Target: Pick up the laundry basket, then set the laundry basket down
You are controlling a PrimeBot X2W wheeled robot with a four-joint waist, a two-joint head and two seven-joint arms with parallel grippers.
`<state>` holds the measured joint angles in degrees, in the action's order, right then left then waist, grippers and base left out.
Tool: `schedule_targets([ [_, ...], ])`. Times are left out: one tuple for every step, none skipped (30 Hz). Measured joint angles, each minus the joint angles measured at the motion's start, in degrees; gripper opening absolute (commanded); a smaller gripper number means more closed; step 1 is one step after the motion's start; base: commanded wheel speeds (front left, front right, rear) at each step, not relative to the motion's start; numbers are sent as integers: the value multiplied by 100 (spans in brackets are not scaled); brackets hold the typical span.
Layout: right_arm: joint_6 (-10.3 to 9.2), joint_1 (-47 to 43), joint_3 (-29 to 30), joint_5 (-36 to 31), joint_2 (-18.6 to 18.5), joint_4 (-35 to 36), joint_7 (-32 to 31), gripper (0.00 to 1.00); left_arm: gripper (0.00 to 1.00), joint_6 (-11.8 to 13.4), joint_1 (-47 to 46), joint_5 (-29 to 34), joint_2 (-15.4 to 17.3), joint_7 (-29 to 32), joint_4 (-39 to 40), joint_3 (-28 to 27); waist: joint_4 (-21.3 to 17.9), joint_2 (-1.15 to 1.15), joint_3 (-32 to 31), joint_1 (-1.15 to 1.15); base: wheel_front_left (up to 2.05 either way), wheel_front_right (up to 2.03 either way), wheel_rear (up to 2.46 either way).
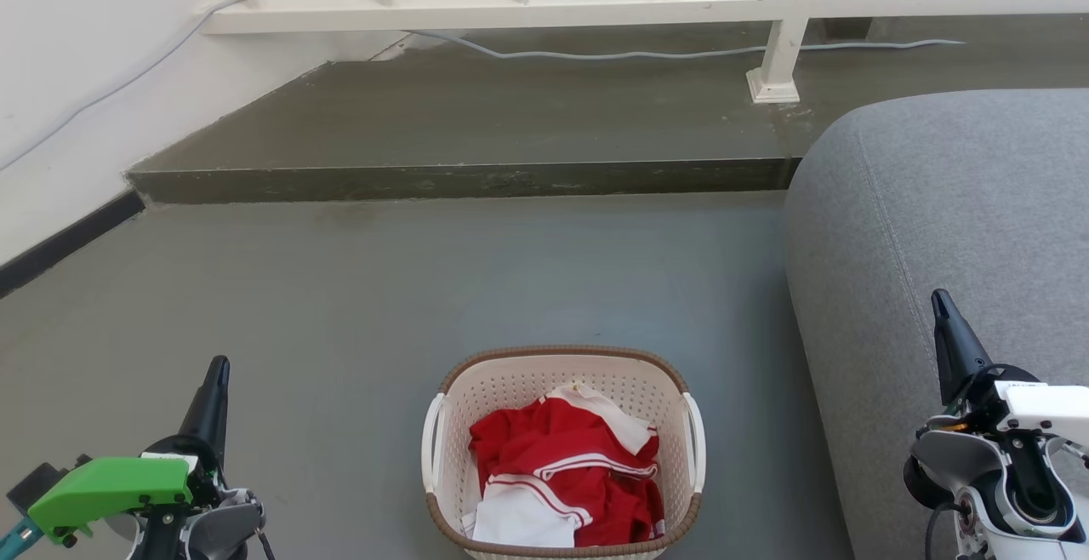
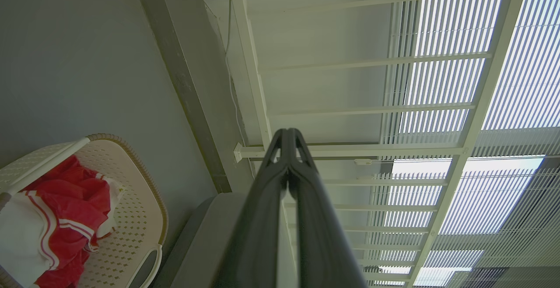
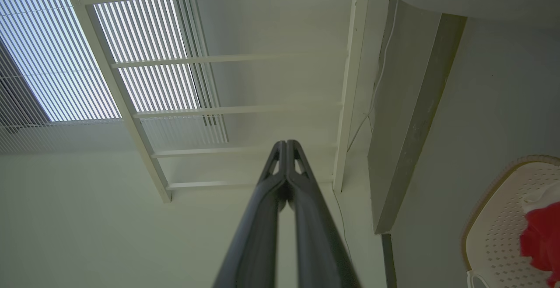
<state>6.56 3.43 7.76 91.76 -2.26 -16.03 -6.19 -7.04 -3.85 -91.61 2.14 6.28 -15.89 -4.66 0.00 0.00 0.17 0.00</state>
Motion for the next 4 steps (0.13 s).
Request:
schedule_targets([
  [0,0,0,-1,0,0,0,0,0,1,0,0,0,0,0,0,0,0,0,0,0,0,0],
  [0,0,0,0,0,1,0,0,0,0,0,0,0,0,0,0,0,0,0,0,0,0,0],
  [0,0,0,0,0,1,0,0,0,0,0,0,0,0,0,0,0,0,0,0,0,0,0],
  [0,0,0,0,0,1,0,0,0,1,0,0,0,0,0,0,0,0,0,0,0,0,0],
])
